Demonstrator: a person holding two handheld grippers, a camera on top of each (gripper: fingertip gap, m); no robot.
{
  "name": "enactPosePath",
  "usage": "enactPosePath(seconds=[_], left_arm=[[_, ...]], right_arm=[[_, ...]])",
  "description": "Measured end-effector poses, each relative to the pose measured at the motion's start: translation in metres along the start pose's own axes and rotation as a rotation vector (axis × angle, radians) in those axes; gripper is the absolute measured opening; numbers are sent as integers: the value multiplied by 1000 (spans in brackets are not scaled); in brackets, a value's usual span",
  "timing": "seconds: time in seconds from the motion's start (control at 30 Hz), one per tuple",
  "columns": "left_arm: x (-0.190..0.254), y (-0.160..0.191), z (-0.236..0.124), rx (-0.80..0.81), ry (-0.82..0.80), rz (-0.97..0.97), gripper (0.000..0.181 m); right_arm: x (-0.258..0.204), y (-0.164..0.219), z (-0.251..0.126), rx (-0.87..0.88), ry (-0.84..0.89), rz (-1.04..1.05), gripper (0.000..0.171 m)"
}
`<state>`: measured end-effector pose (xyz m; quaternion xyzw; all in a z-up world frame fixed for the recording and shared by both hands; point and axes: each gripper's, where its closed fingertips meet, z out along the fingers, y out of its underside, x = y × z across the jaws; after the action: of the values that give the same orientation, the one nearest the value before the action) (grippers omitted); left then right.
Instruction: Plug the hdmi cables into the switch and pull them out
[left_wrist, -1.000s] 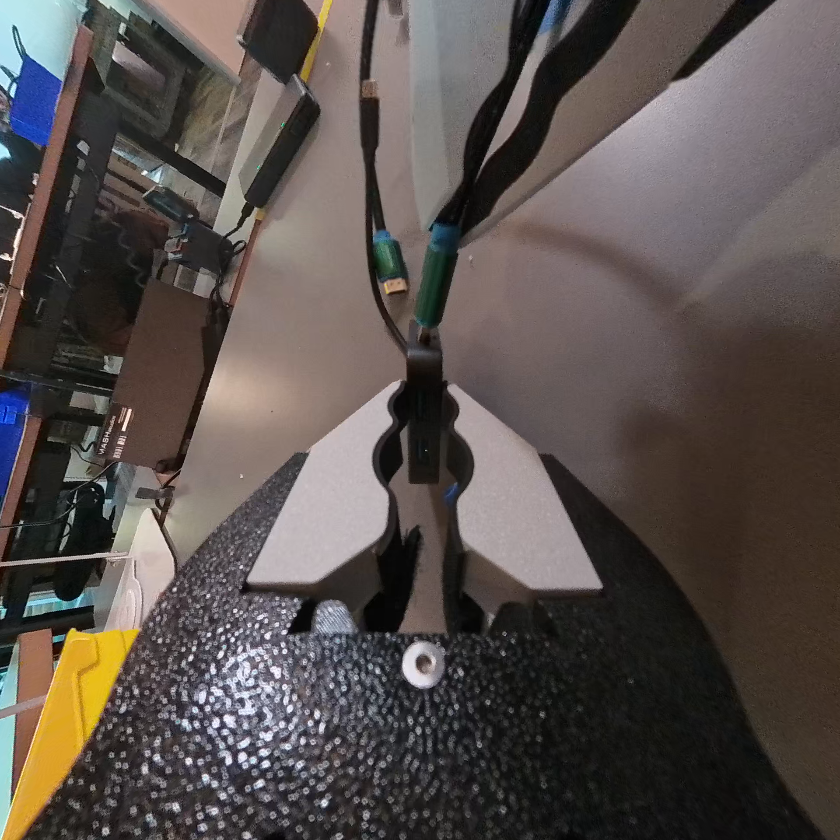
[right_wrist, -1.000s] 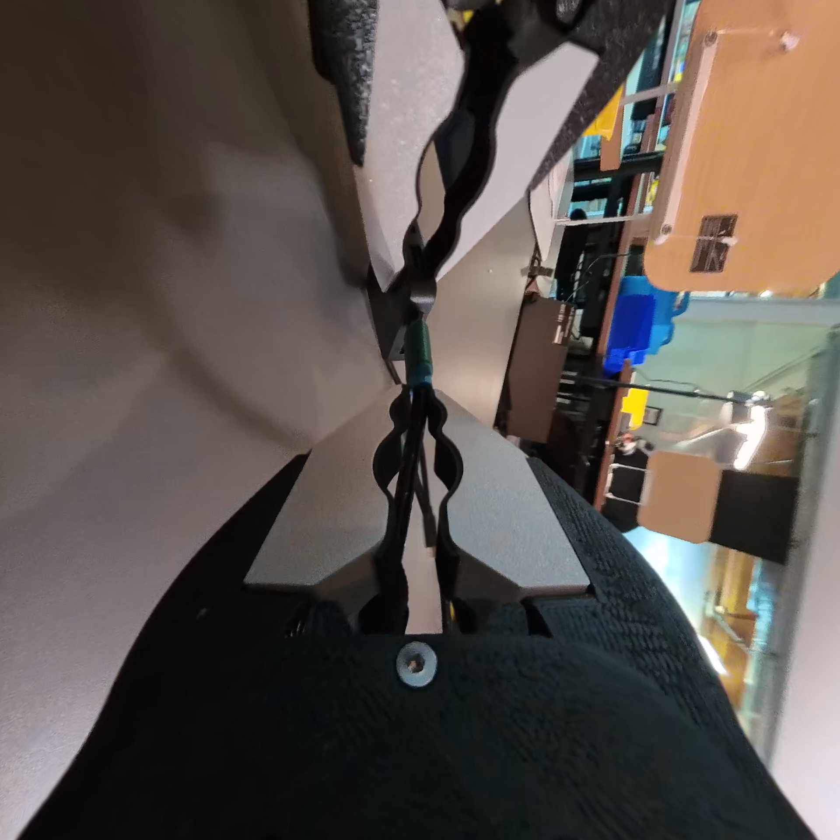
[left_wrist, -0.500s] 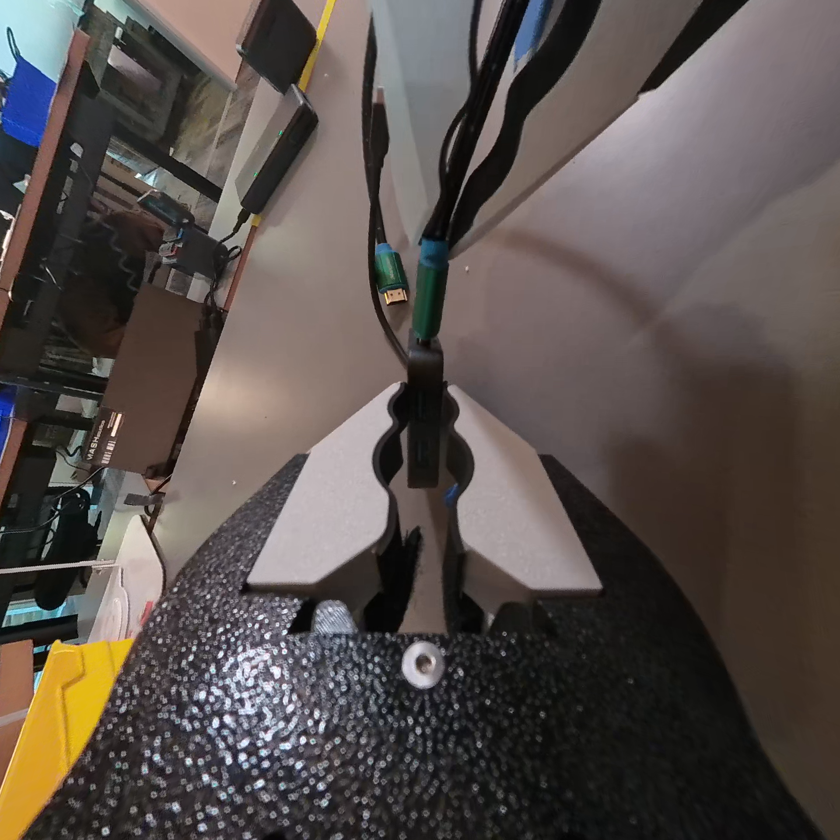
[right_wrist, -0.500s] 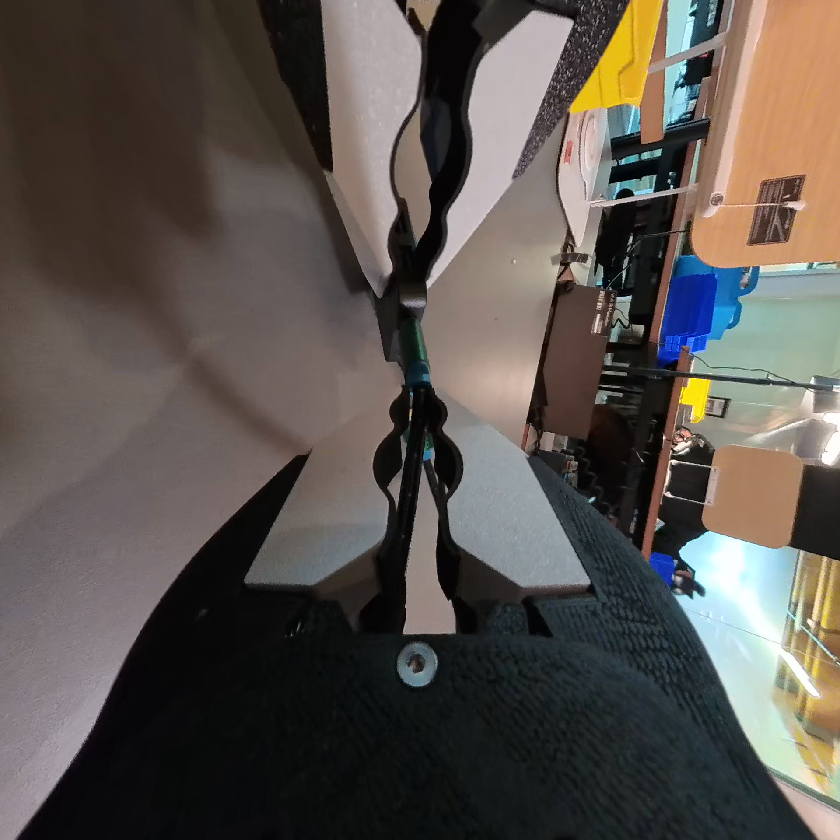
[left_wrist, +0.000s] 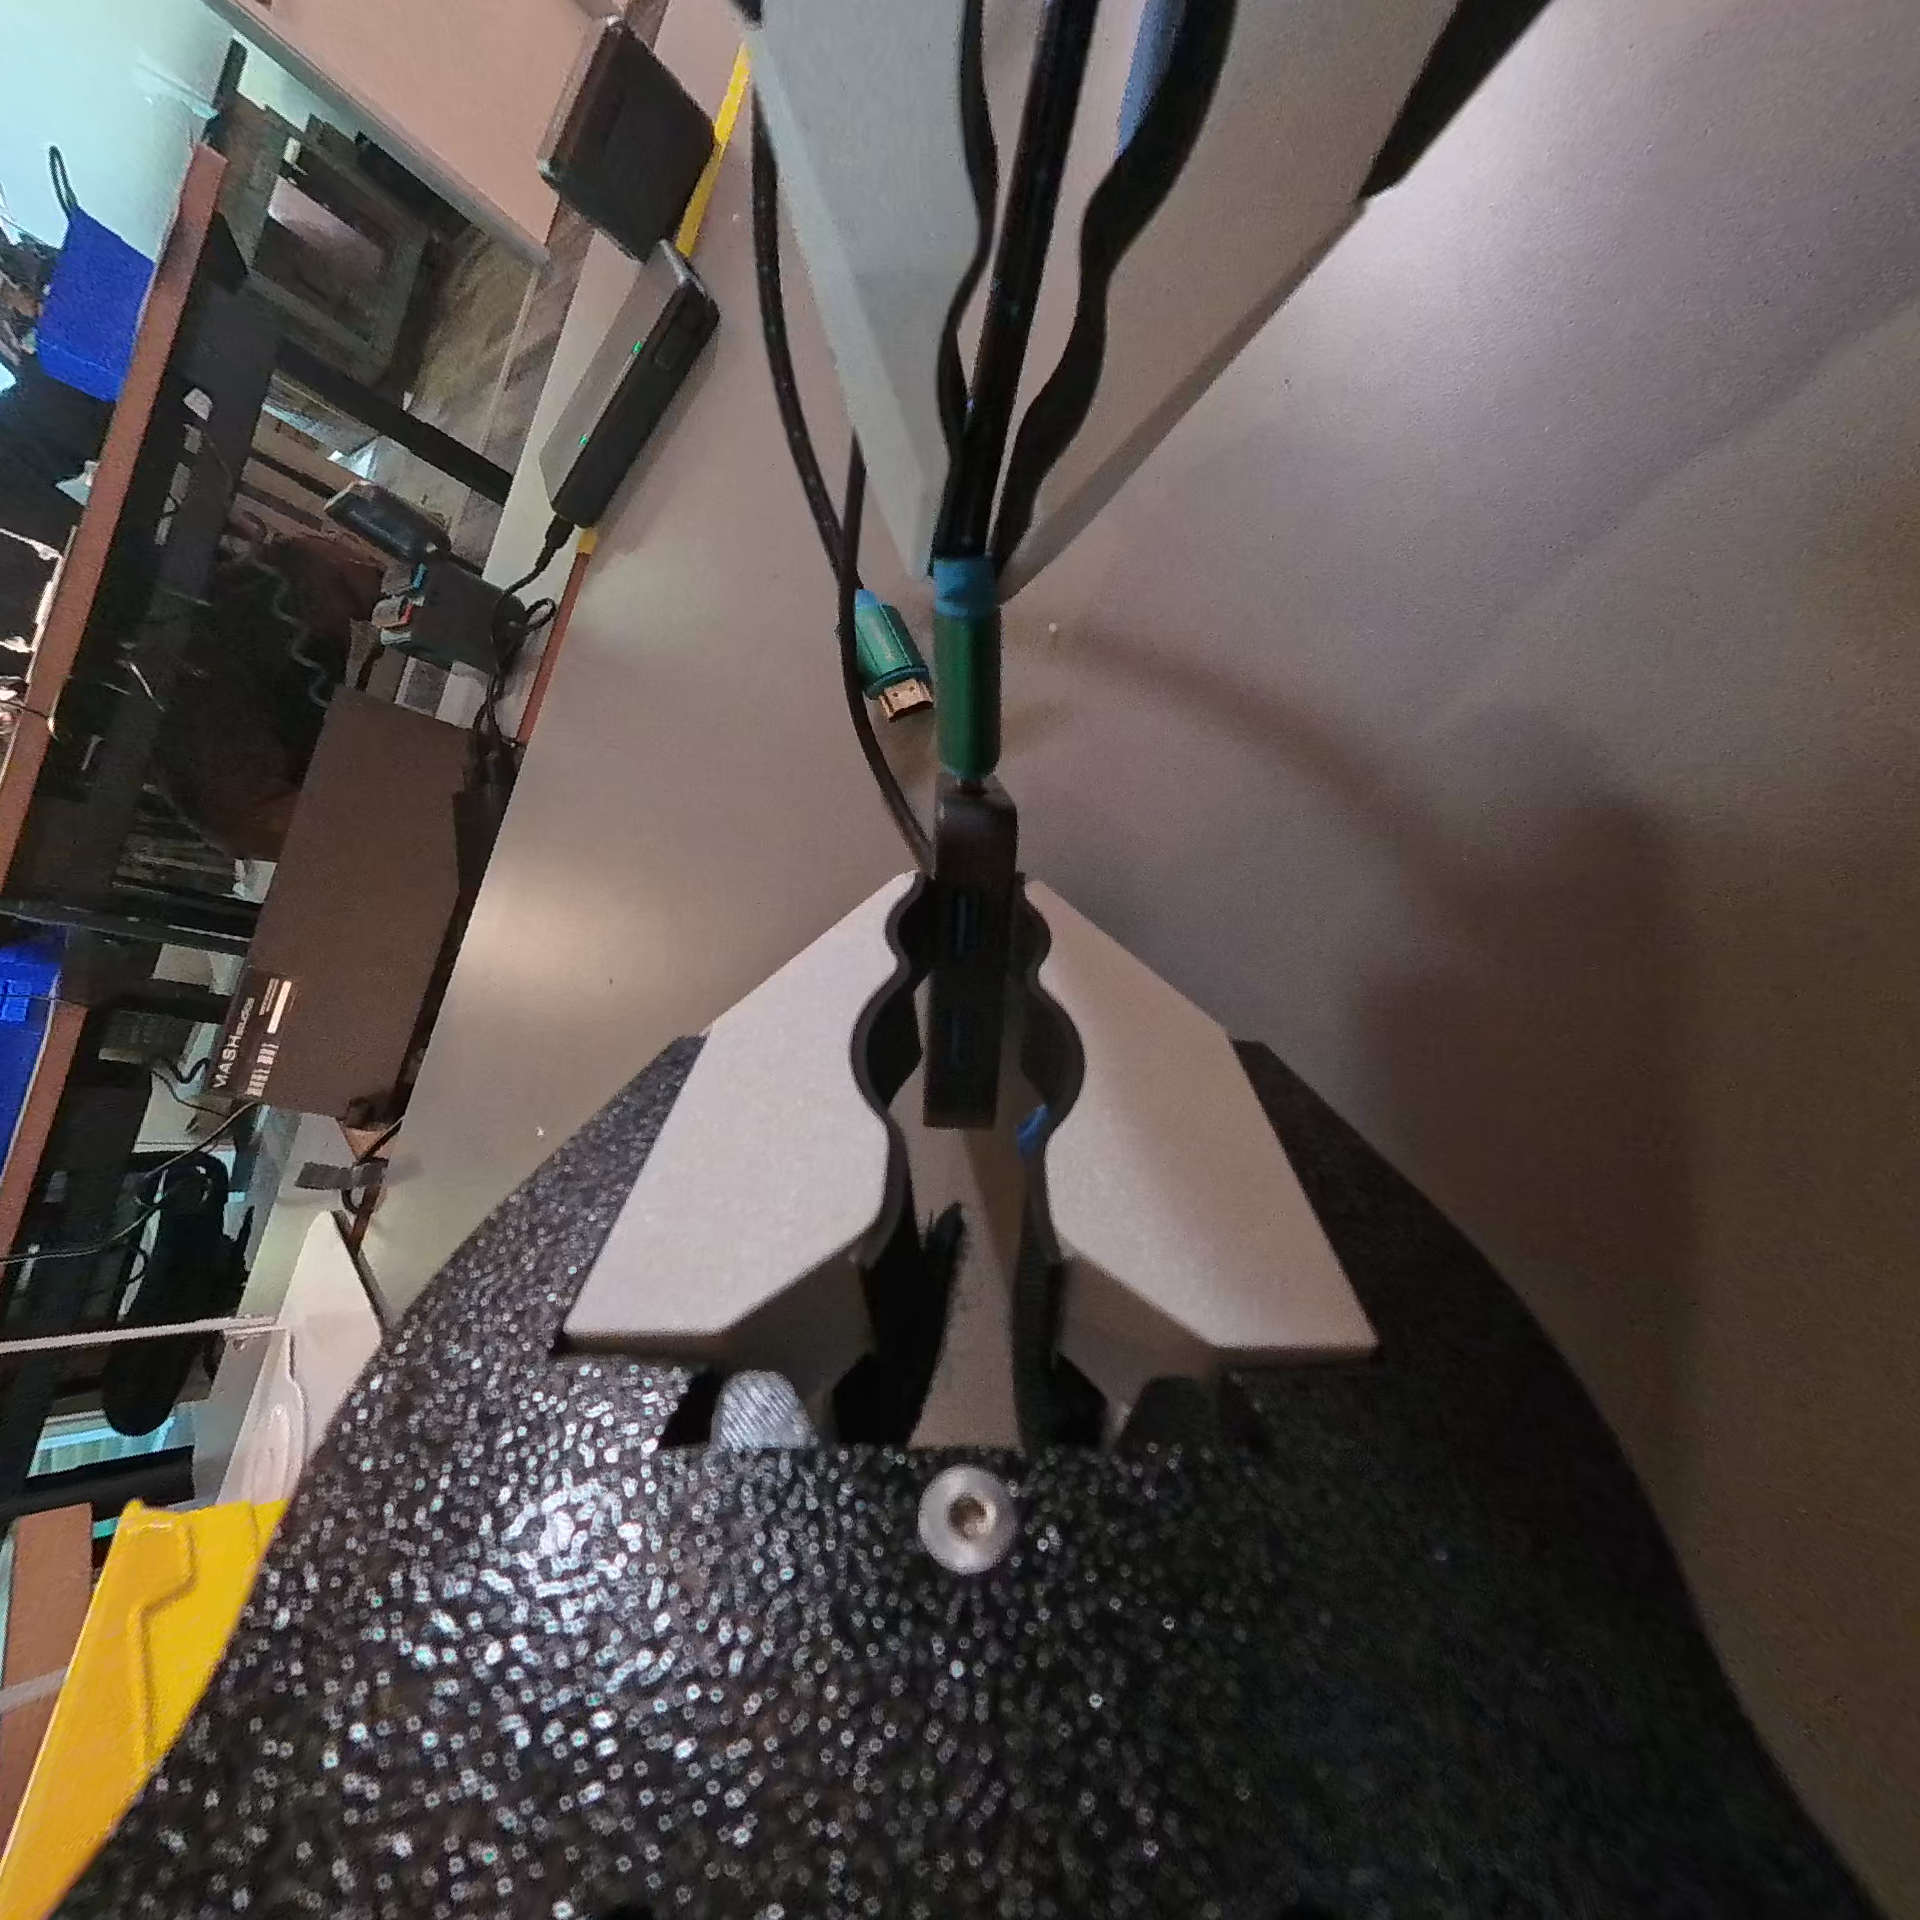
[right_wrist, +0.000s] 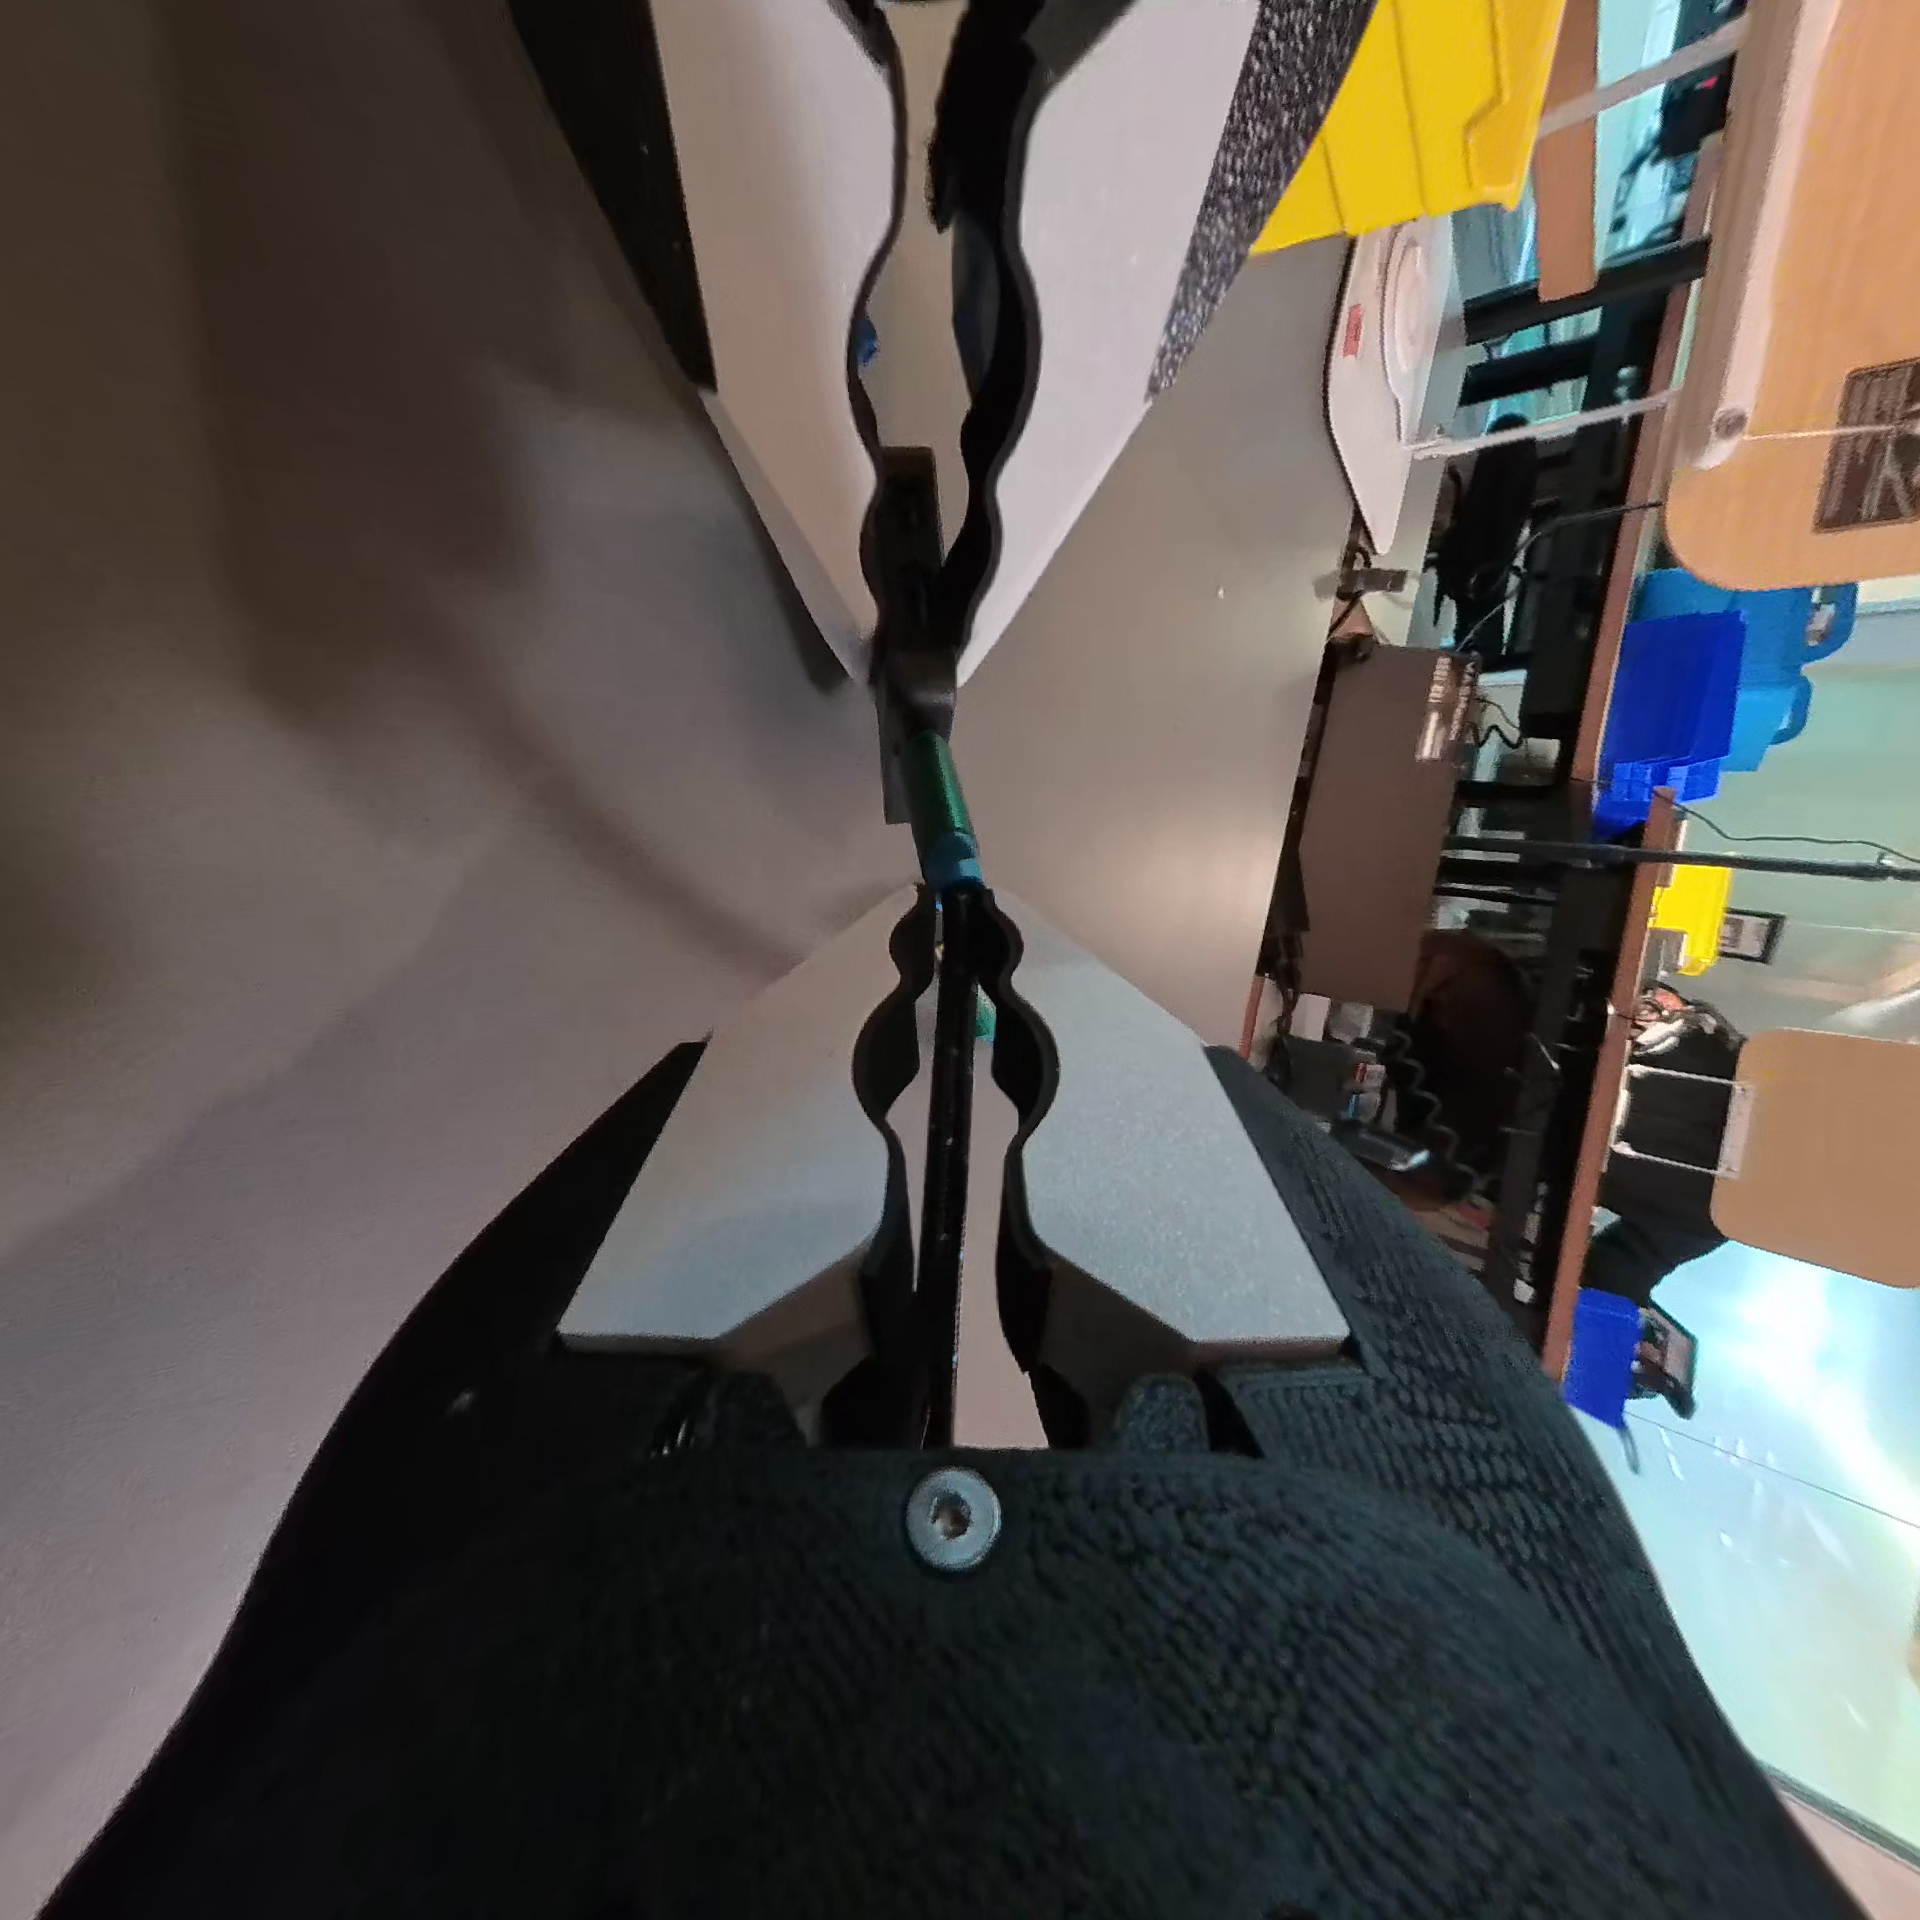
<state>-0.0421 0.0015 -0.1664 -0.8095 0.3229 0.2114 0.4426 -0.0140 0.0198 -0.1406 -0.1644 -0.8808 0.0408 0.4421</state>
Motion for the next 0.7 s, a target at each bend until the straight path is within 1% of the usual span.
enactPosePath(seconds=[0.17,0.3,0.37,0.43,0.53,0.67,0.7], left_arm=[[-2,1,-1,32,7,-65,11],[-2,2,0,38,13,-86,12],[-1,4,-1,46,12,-111,12],[-3,4,1,38,4,-106,12],[-2,3,1,54,8,-108,13],[-3,3,1,76,-17,-56,13],[-6,0,0,93,-46,-43,16]], right_arm=[[1,-1,2,56,1,85,4],[-2,-3,2,40,41,68,4],[-1,-2,4,59,37,92,4],[0,1,6,80,37,126,4],[-4,1,6,73,68,92,4],[-6,2,6,136,111,176,4],[-7,3,6,160,113,210,5]])
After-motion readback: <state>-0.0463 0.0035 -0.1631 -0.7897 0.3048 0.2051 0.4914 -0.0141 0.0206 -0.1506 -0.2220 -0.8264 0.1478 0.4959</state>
